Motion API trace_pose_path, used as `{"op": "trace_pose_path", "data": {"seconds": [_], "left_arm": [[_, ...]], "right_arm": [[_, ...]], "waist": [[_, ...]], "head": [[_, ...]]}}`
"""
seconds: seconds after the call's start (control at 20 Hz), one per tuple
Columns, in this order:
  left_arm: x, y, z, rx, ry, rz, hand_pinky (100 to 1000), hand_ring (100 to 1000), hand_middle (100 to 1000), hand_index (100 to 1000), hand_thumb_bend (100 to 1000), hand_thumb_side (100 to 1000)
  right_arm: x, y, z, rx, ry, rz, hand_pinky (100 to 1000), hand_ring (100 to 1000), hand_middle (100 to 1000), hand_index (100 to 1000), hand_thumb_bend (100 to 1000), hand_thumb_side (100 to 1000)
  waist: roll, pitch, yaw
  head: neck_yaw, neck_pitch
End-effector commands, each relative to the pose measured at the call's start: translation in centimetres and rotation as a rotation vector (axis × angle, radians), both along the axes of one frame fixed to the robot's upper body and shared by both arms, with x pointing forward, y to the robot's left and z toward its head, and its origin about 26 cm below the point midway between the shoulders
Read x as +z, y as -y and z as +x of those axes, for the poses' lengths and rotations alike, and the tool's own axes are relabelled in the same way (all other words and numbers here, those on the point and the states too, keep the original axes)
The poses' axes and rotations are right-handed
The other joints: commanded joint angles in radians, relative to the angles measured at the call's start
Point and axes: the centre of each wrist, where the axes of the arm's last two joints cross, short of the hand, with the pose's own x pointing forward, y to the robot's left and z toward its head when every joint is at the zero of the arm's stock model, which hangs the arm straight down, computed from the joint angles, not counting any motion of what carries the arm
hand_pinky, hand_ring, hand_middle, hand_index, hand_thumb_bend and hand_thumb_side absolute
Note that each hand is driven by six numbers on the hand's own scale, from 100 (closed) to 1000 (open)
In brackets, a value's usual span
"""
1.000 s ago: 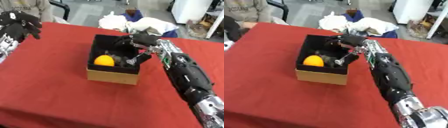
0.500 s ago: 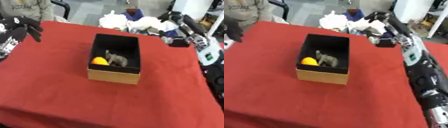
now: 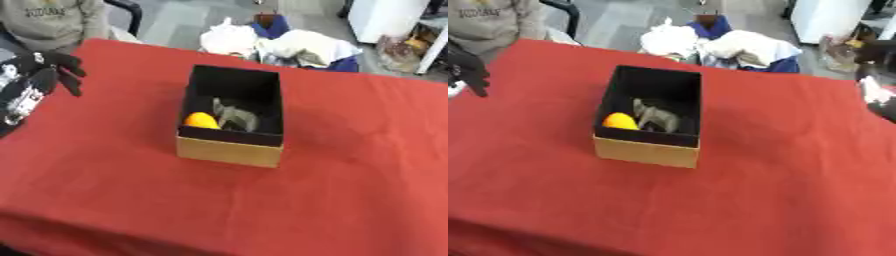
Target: Pick up objects on the table and place them in the box.
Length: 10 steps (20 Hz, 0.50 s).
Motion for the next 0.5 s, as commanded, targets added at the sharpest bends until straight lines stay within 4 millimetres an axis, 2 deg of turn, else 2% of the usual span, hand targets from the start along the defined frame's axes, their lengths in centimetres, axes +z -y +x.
{"op": "trace_pose_path", "data": {"seconds": [0.05,0.35,0.5], "left_arm": [[0.5,-0.5,-0.2,0.019,0.020,0.011,683,513,619,788,160,829],[0.3,-0.3,-0.3,0.010,0.021,0.007,681,511,616,787,158,826],[0.0,-0.2,-0.4,0.007,0.015,0.007,682,512,616,788,156,830]], "right_arm": [[2.3,1.8,-1.6,-0.038,0.040,0.062,771,650,657,777,100,545],[1.2,2.3,-3.8,-0.101,0.011,0.153,772,645,648,771,100,613],[0.8,2.0,-4.3,-0.113,-0.002,0.183,772,644,647,771,100,618]], "waist": [[0.005,-0.007,-0.002],[0.005,-0.002,-0.012],[0.006,0.000,-0.015]], "head": [[-0.009,-0.004],[-0.091,0.005],[-0.111,0.006]]}}
